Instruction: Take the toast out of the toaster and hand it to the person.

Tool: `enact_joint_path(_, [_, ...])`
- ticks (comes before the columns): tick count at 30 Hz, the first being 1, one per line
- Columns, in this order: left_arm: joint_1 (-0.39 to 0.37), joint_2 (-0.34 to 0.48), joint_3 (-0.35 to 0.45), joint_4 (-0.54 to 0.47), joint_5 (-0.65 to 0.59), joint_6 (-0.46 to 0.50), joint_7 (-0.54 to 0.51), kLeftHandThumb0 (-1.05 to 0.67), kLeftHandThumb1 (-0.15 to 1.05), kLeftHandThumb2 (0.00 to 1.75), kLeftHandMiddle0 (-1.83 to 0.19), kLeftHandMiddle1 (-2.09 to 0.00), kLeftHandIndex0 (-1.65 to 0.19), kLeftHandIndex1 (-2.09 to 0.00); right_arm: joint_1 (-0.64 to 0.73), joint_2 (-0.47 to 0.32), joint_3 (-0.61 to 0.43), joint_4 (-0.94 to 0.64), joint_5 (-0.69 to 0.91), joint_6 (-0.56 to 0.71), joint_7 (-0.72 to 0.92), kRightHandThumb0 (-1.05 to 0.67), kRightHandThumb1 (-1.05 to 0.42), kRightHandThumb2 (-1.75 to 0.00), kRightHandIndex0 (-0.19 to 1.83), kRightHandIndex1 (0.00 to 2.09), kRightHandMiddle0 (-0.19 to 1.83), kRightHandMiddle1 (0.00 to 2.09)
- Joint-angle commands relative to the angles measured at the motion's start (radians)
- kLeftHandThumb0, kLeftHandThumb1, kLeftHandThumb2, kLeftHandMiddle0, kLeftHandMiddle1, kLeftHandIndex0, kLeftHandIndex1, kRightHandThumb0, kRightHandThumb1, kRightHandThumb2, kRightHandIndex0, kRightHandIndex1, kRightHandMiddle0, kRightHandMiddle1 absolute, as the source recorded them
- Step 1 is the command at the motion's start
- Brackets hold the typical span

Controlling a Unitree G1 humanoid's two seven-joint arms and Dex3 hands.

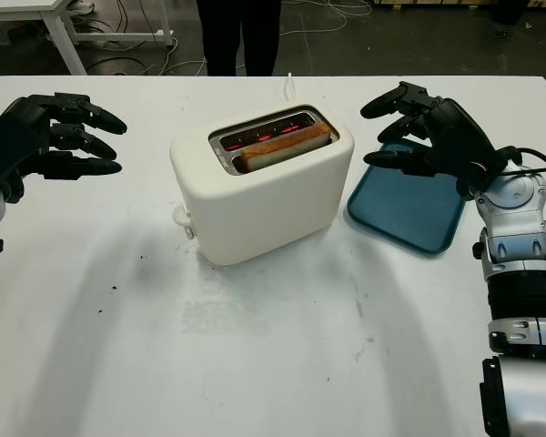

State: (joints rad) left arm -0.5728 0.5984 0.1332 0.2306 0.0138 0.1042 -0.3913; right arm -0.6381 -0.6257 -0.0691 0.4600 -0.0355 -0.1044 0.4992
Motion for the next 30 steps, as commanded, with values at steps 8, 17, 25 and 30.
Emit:
enact_joint_path(8, [0.006, -0.003, -0.002, 0.005, -0.004, -0.011, -0.004, -1.05, 0.53, 0.00, -0.77, -0.87, -0.81, -0.67, -0.005, 0.002, -0.006, -0.013, 0.019, 0.012, 0.003, -0.99, -0.86, 0.00, 0.10, 1.35, 0.18, 1.06])
enact_joint_path(17, [0.007, 0.000, -0.003, 0.006, 0.000, -0.018, -0.002, -1.05, 0.54, 0.00, -0.76, -0.88, -0.81, -0.68, -0.006, 0.000, -0.004, -0.001, 0.020, -0.007, 0.002, -0.99, -0.87, 0.00, 0.09, 1.36, 0.17, 1.07])
enact_joint_path(25, [0.008, -0.002, -0.003, 0.009, 0.001, -0.025, 0.002, -1.05, 0.54, 0.00, -0.77, -0.88, -0.81, -0.69, -0.005, -0.002, -0.001, -0.006, 0.018, 0.003, 0.004, -0.99, -0.86, 0.00, 0.09, 1.35, 0.16, 1.07])
enact_joint_path(30, [0.007, -0.002, 0.001, 0.001, -0.004, -0.007, 0.001, -1.05, 0.53, 0.00, -0.76, -0.88, -0.80, -0.69, -0.004, -0.001, -0.002, -0.008, 0.019, -0.002, 0.002, -0.98, -0.86, 0.00, 0.10, 1.34, 0.16, 1.06])
